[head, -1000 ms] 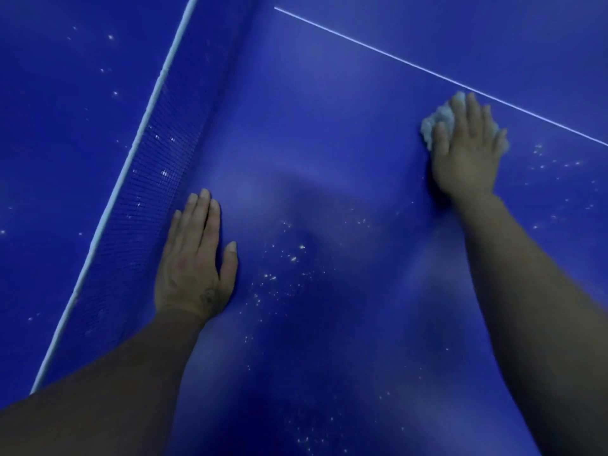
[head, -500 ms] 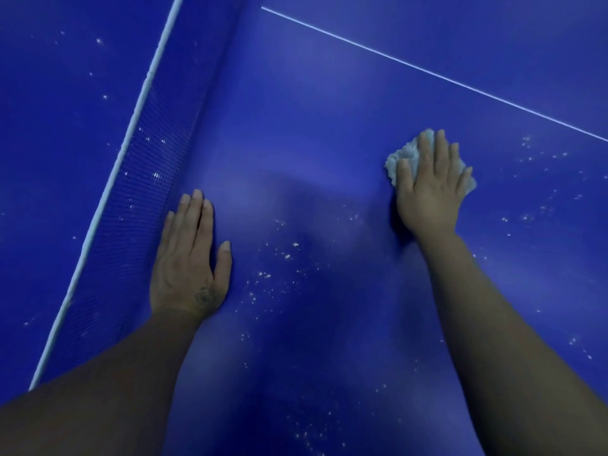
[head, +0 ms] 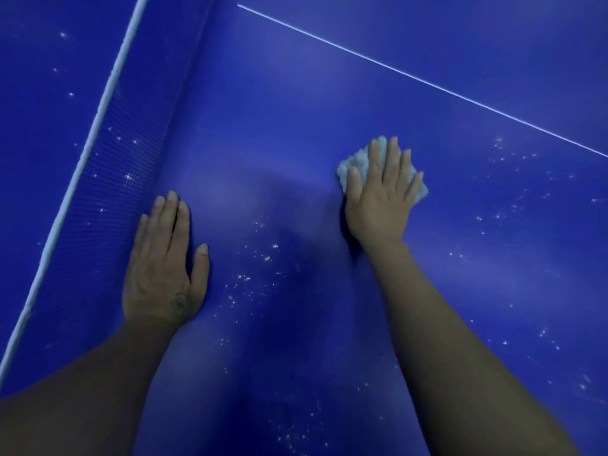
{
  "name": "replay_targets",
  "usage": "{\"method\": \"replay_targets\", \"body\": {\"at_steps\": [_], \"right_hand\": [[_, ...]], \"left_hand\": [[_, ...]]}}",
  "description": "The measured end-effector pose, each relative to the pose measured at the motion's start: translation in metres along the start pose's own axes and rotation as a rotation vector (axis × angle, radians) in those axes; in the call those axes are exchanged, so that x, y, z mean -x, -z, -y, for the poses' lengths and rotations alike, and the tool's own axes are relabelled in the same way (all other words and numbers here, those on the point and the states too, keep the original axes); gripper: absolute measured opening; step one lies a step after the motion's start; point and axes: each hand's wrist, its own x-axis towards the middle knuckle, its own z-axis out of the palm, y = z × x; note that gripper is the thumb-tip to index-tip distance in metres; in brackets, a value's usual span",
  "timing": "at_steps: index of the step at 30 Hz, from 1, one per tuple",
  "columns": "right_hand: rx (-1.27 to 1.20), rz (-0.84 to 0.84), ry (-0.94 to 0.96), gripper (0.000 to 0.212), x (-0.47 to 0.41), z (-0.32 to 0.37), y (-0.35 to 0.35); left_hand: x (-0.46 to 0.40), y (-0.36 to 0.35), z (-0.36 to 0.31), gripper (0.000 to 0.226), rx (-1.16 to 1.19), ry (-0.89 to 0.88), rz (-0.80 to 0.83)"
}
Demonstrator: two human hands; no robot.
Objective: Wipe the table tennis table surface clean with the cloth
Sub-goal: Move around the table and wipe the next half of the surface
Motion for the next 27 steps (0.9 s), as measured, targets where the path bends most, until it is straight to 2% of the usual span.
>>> {"method": "replay_targets", "body": {"at_steps": [2, 4, 9, 14, 17, 19, 23, 27], "right_hand": [[-0.001, 0.005, -0.079, 0.066, -0.029, 0.022, -0.006], [0.002, 0.014, -0.065, 0.066, -0.043, 0.045, -0.012], [-0.042, -0.044, 0.240, 0.058, 0.001, 0.077, -0.022], [-0.116, 0.094, 0.502, 0.059, 0.110, 0.070, -0.003], [-0.117, 0.097, 0.587, 0.058, 0.112, 0.053, -0.005], [-0.085, 0.050, 0.570, 0.058, 0.088, 0.058, -0.010], [-0.106, 0.031, 0.416, 0.063, 0.066, 0.090, -0.016], [-0.132, 0.051, 0.496, 0.065, 0.113, 0.096, -0.011]], "left_hand": [[0.000, 0.000, 0.000, 0.069, 0.006, -0.005, -0.011], [0.000, -0.001, 0.000, 0.068, 0.004, -0.009, -0.027], [0.000, -0.003, 0.001, 0.063, -0.002, -0.023, -0.057], [0.001, -0.005, 0.002, 0.062, -0.020, -0.040, -0.080], [0.000, -0.006, 0.003, 0.061, -0.009, -0.049, -0.093], [0.000, -0.006, 0.004, 0.061, -0.008, -0.050, -0.098], [0.000, -0.006, 0.006, 0.061, -0.008, -0.050, -0.091], [0.008, -0.002, 0.008, 0.062, -0.045, -0.052, -0.039]]}}
